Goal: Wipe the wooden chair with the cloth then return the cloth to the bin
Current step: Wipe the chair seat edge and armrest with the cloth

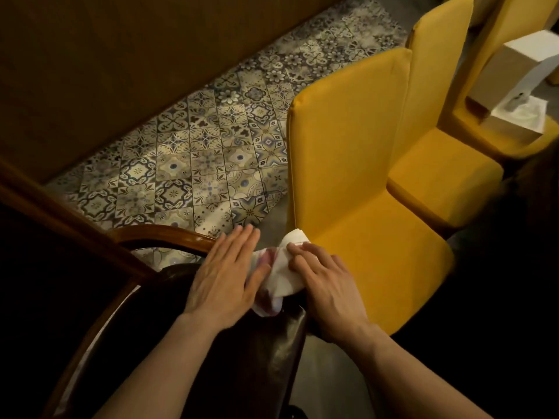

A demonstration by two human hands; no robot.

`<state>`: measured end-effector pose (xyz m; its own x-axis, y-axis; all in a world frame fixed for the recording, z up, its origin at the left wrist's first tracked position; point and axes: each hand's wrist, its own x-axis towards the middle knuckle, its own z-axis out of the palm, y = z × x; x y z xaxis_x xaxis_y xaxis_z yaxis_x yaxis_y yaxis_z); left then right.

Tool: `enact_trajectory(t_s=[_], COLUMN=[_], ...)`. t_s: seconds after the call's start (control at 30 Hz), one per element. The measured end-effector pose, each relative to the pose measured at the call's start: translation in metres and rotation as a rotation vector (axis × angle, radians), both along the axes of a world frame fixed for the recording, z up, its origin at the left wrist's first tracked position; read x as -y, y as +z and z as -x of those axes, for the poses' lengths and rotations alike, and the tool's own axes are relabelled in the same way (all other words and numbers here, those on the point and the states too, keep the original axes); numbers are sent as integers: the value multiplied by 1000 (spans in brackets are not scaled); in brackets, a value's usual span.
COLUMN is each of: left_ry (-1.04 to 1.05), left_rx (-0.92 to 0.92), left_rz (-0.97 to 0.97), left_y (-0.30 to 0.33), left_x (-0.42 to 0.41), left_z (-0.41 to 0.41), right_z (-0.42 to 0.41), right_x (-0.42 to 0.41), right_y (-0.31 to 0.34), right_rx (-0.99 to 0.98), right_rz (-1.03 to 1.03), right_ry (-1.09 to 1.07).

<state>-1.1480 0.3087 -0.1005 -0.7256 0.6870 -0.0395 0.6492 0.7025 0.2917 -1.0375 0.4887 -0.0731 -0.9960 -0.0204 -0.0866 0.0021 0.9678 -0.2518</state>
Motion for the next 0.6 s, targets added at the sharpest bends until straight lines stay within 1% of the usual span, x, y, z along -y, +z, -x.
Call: enact_trajectory(t_s=[0.13, 0.23, 0.4, 0.6], left_ry=[-23, 6, -1, -3], left_rx=[40, 82, 68, 64], left_rz=[89, 91, 92, 100], left_y=[-30, -46, -55, -57], left_x=[-11, -12, -10, -10], left_z=[16, 16, 20, 18], right_z=[14, 19, 19, 10], right_x=[1, 7, 0, -8], right_y=[-26, -41, -51, -55], right_rx=[25, 54, 101, 130], right_rz=[-69, -86, -82, -175], right_ry=[75, 116, 166, 182])
